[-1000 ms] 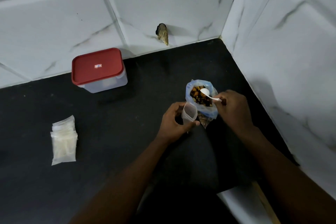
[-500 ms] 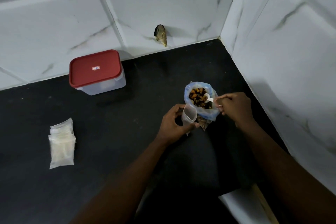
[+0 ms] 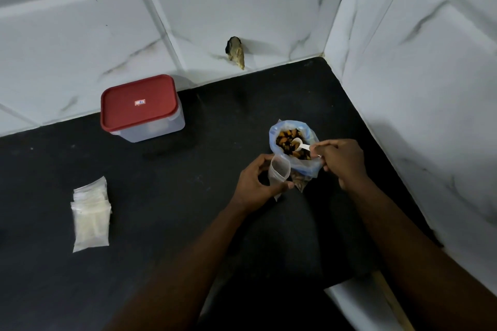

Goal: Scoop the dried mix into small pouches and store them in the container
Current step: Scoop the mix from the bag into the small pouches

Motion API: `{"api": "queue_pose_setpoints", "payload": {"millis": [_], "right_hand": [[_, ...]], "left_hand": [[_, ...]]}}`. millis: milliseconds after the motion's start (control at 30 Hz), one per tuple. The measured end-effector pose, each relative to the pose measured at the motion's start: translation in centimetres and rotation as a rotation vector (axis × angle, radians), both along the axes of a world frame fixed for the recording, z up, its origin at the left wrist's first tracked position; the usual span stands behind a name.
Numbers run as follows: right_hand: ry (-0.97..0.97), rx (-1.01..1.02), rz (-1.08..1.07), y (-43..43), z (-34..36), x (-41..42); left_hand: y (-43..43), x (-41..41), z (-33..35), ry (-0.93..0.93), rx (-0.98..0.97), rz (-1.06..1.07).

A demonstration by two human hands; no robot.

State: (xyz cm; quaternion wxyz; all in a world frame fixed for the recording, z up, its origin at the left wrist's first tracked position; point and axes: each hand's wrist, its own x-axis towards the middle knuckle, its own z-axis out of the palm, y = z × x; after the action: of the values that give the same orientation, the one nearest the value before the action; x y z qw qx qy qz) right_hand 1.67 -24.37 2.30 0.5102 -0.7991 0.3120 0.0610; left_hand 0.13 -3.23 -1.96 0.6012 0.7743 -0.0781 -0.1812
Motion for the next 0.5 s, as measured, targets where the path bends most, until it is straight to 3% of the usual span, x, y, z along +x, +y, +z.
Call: {"api": "queue_pose_setpoints", "payload": {"millis": [500], "right_hand": [[0.106,0.406,-0.278,-0.2,-0.5,-1.1]], "left_hand": [[0.3,0.5,0.2,-0.045,0.024,0.031]]}}
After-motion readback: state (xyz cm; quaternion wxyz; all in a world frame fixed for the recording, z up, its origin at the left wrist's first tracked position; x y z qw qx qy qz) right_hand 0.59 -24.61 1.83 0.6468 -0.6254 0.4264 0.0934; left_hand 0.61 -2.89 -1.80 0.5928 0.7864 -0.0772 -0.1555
